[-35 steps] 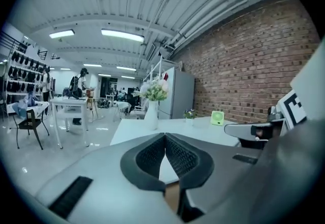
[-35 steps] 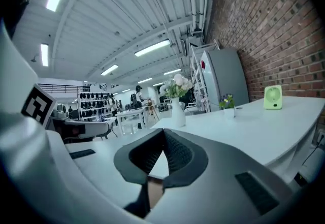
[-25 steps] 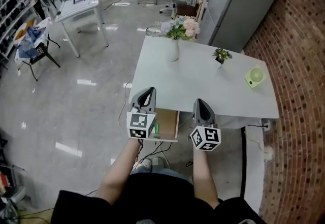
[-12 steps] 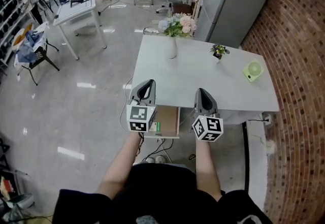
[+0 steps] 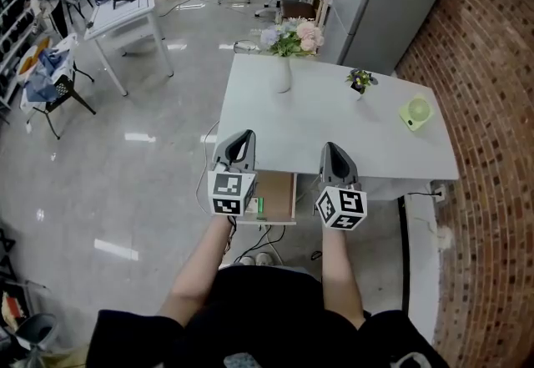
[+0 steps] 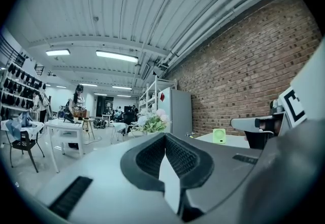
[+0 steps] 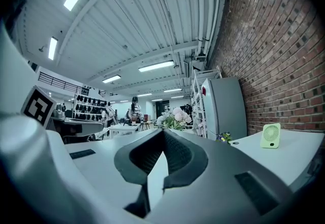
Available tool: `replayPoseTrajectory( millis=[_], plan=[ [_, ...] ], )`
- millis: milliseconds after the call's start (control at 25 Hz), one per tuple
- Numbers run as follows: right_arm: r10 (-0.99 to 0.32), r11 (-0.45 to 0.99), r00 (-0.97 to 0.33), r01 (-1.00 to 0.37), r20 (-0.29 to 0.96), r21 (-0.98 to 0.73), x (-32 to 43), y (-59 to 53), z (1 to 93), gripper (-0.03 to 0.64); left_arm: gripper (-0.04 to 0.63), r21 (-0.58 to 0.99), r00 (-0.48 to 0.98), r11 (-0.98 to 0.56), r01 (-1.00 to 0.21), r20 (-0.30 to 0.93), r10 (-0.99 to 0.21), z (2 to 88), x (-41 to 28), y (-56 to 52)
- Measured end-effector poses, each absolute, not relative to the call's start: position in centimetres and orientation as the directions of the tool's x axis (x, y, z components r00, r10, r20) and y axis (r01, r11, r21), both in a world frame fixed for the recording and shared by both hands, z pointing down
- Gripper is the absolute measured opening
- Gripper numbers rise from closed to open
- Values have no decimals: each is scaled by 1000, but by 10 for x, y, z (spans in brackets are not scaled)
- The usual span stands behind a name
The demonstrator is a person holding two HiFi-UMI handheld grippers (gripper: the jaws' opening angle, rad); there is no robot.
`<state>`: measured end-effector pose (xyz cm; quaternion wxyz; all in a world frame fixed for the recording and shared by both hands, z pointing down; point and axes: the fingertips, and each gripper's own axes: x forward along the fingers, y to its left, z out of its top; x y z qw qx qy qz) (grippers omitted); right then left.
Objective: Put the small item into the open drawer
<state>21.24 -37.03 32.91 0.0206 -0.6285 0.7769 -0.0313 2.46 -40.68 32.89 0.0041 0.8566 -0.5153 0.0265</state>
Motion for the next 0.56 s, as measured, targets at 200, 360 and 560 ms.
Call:
replayPoseTrajectory(
  millis=[200,360,560],
  plan=[
    [-977,212,-214,-975,14,-67,212,-372,332,0,21,-14,466,-467,-884,52,-883,333,23,-409],
    [-976,216,-218,-974,20,-65,210,-370,334,0,21,-11,467,-469,-883,52,-882,334,23,-407],
    [-975,218,-220,-974,23,-64,207,-371,335,0,21,-11,470,-471,-882,59,-881,336,21,-407]
  ],
)
